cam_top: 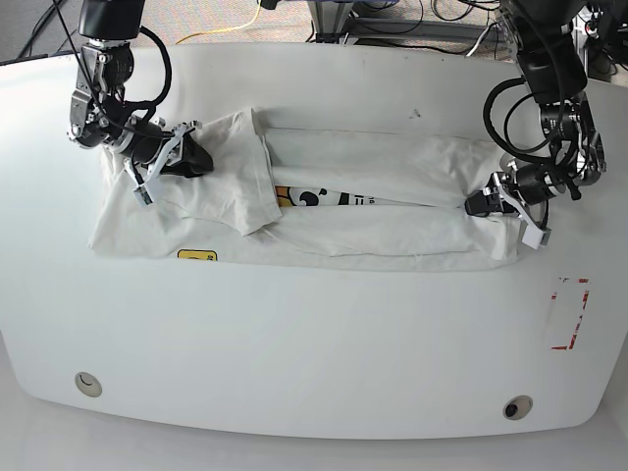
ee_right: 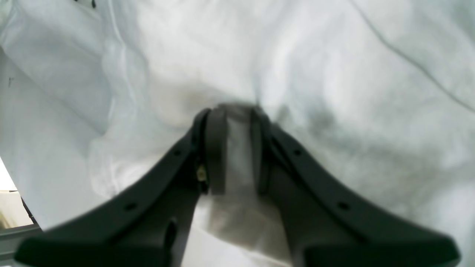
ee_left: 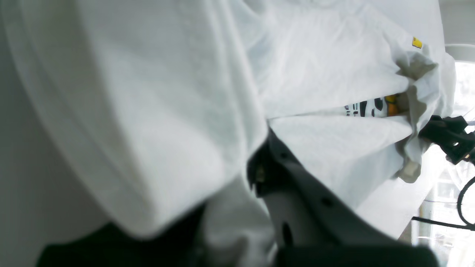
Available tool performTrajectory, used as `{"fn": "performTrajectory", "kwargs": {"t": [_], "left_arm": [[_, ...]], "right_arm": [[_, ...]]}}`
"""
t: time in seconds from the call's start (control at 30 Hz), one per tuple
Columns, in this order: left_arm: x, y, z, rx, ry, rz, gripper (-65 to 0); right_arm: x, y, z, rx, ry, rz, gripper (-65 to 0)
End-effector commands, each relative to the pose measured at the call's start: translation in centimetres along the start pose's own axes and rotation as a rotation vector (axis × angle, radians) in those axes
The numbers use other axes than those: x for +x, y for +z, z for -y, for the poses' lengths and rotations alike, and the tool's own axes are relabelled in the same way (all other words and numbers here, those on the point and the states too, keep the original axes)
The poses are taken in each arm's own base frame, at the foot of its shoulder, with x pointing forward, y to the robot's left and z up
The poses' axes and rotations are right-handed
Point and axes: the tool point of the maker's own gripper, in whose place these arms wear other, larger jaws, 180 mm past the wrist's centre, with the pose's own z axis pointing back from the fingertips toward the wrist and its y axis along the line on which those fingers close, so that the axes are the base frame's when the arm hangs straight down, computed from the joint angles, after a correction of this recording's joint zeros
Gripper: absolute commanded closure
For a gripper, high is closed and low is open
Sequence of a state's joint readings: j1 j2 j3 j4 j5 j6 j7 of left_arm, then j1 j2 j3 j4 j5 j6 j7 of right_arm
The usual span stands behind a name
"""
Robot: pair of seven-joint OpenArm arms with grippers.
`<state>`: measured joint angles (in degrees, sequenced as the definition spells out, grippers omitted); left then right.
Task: Layout the t-shirt on the table in an organized manner, then fold the t-shirt properly
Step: 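Grasp the shirt side edge with the left gripper, then lift the held side and fold it toward the right gripper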
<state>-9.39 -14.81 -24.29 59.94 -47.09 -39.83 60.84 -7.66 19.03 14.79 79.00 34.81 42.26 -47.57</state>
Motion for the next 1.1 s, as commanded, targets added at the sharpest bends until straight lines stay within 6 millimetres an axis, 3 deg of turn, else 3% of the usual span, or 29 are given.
{"fn": "performTrajectory", "kwargs": {"t": [0.0, 0.23, 0.6, 1.07], "left_arm": [[4.4, 2.0, 1.1, 0.014, -0.12, 0.094, 0.0], [4.5, 2.8, 4.9, 0.003, -0.313, 0.083, -0.1], [2.7, 2.4, 12.4, -0.094, -0.591, 0.018, -0.1], [1.7, -0.9, 19.3, -0.217, -0.559, 0.024, -0.3]], "right_arm": [[-5.2, 0.5, 1.9, -0.095, 0.007, -0.243, -13.0], [-5.2, 0.5, 1.9, -0.095, 0.007, -0.243, -13.0], [-5.2, 0.5, 1.9, -0.095, 0.008, -0.241, -13.0], [-5.2, 0.5, 1.9, -0.095, 0.008, -0.241, -13.0]]}}
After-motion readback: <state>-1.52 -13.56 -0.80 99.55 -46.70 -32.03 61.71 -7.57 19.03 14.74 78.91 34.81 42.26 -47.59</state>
